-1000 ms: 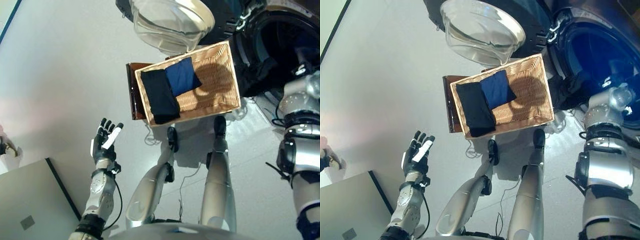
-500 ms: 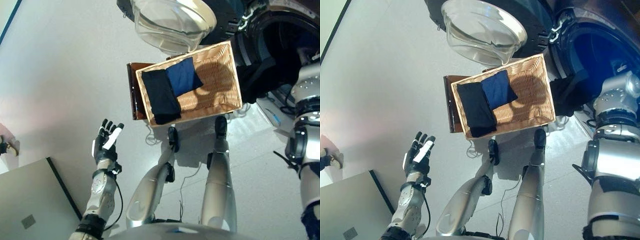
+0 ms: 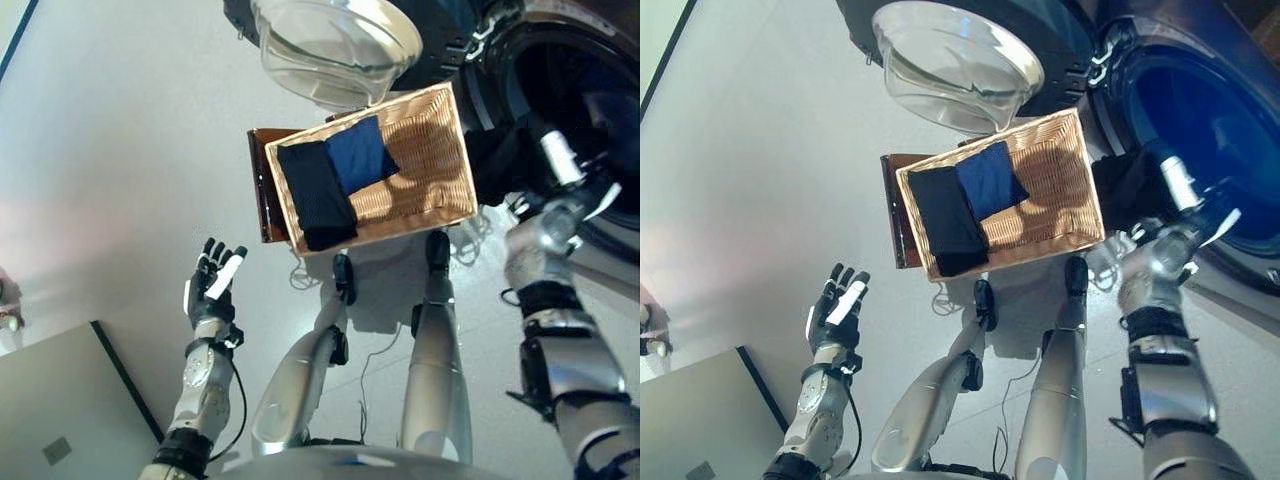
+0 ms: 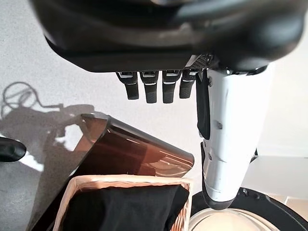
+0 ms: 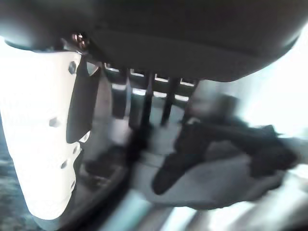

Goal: Pick up the clothes and place them into the washing machine

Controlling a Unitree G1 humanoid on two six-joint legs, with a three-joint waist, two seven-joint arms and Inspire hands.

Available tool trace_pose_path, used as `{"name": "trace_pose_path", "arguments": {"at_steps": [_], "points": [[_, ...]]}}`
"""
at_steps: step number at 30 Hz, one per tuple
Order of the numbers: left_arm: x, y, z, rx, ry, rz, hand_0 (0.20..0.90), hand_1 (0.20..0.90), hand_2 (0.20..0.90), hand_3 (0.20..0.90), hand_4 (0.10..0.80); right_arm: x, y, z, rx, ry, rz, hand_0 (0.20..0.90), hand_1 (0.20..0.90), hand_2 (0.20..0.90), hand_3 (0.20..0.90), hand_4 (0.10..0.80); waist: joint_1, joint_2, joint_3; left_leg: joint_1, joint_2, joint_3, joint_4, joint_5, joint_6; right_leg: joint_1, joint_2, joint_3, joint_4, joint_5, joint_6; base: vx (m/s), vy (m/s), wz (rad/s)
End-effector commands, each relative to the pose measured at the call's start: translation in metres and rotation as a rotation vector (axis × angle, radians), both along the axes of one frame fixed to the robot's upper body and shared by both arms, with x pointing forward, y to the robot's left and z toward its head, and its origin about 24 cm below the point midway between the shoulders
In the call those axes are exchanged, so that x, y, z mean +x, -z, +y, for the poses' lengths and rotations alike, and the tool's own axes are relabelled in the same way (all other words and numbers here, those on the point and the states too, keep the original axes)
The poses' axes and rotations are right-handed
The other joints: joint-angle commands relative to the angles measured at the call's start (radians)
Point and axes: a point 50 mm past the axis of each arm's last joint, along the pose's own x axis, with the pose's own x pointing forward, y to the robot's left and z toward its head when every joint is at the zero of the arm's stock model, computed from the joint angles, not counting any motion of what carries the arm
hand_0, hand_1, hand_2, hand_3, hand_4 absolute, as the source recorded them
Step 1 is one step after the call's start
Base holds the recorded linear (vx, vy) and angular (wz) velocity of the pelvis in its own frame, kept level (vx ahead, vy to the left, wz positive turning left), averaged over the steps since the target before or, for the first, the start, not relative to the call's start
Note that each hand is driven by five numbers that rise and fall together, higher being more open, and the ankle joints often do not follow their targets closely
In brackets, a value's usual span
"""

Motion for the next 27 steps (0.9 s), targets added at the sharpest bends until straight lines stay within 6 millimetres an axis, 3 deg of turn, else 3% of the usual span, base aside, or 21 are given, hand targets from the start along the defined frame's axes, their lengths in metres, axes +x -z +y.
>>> {"name": "trace_pose_path", "arguments": {"at_steps": [1,8,14,20,27], "points": [[-0.005,-0.011,0.021,0.032,-0.1,-0.081,0.9,0.9,0.9,0.9,0.8,-0.003,-0.025,0.003,-0.192,-0.06,-0.107,0.9,0.9,0.9,0.9,0.8,-0.026,0.019,0.014,0.045,0.027,0.011,-0.007,-0.05,-0.103,0.08,-0.002,0.001,-0.077,-0.049,-0.023,0.0,0.0,0.0],[-0.006,-0.011,0.02,0.045,-0.091,-0.087,0.9,0.9,0.9,0.9,0.8,-0.008,0.015,0.005,-0.227,-0.103,0.087,0.9,0.9,0.9,0.9,0.8,-0.028,0.02,0.021,0.043,0.027,0.01,-0.007,-0.049,-0.102,0.073,-0.002,0.004,-0.076,-0.046,-0.025,0.0,0.0,0.0],[-0.004,-0.015,0.018,0.05,-0.077,-0.111,0.9,0.9,0.9,0.9,0.8,-0.015,0.04,-0.015,-0.14,-0.019,0.224,0.9,0.9,0.9,0.9,0.8,-0.022,0.035,0.03,0.036,0.022,0.012,-0.007,-0.049,-0.102,0.069,-0.004,0.005,-0.078,-0.044,-0.025,0.0,0.0,0.0],[-0.005,-0.022,0.015,0.056,-0.049,-0.146,0.9,0.9,0.9,0.9,0.8,-0.021,0.043,-0.036,-0.076,0.066,0.297,0.9,0.9,0.9,0.9,0.8,-0.012,0.057,0.038,0.026,0.018,0.014,-0.007,-0.05,-0.101,0.056,-0.007,0.01,-0.079,-0.041,-0.025,-0.005,0.0,0.0],[-0.005,-0.03,0.012,0.046,-0.01,-0.186,0.9,0.9,0.9,0.9,0.8,-0.024,0.022,-0.063,-0.039,0.144,0.289,0.9,0.9,0.9,0.9,0.8,0.002,0.081,0.063,0.001,0.016,0.02,-0.007,-0.046,-0.097,0.015,-0.003,0.024,-0.066,-0.039,-0.025,-0.021,-0.005,-0.06]]}}
